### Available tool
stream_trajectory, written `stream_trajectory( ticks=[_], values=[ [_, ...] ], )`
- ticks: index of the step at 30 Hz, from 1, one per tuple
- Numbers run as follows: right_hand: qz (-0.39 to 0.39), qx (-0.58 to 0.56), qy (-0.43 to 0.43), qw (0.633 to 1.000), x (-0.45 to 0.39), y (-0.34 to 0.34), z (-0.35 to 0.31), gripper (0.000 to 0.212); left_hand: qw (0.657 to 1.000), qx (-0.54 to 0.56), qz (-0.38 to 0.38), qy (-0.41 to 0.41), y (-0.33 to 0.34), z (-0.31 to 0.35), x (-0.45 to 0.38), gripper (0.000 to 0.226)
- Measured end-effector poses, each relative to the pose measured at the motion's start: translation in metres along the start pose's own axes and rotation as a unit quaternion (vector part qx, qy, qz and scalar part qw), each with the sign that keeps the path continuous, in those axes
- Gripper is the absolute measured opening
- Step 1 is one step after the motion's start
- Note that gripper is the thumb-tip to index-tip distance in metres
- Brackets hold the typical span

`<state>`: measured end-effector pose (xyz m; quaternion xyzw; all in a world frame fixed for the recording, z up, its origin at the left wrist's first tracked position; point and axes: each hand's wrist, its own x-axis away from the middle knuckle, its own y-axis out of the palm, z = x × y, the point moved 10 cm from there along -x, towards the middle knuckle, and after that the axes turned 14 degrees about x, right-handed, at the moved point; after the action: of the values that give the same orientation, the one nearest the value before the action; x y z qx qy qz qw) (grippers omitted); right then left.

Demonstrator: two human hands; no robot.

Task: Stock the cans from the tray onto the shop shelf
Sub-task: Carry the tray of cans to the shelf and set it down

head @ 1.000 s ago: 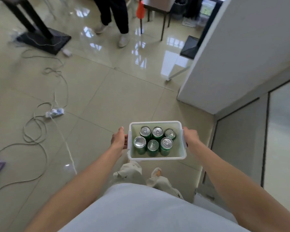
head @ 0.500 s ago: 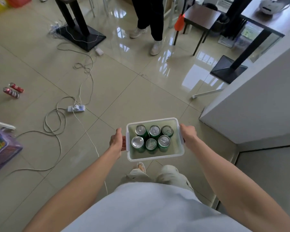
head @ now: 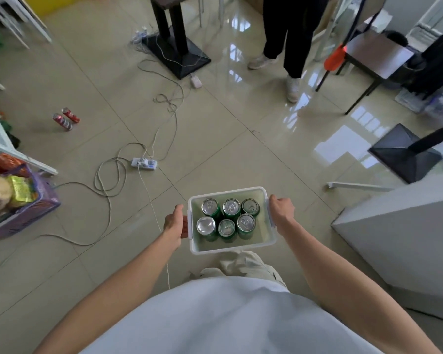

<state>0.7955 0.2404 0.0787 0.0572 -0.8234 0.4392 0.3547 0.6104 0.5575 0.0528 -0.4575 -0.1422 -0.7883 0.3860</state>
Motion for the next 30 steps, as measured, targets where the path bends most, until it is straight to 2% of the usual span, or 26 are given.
stream_trajectory(
  ticks=[11, 17, 30],
  values=[
    [-0.021, 0.063, -0.080, 0.995, -0.073, 0.001, -0.150, 0.042, 0.996, 0.078, 0.051, -0.002, 0.015, 0.088, -0.048, 0.043],
    [-0.047, 0.099, -0.089, 0.990, -0.110, 0.029, -0.223, 0.037, 0.993, 0.098, 0.072, -0.011, 0.008, 0.137, -0.093, 0.055],
    [-0.044, 0.122, -0.108, 0.986, -0.165, 0.078, -0.409, 0.037, 0.986, 0.131, 0.095, -0.033, -0.010, 0.279, -0.204, 0.041]
  ],
)
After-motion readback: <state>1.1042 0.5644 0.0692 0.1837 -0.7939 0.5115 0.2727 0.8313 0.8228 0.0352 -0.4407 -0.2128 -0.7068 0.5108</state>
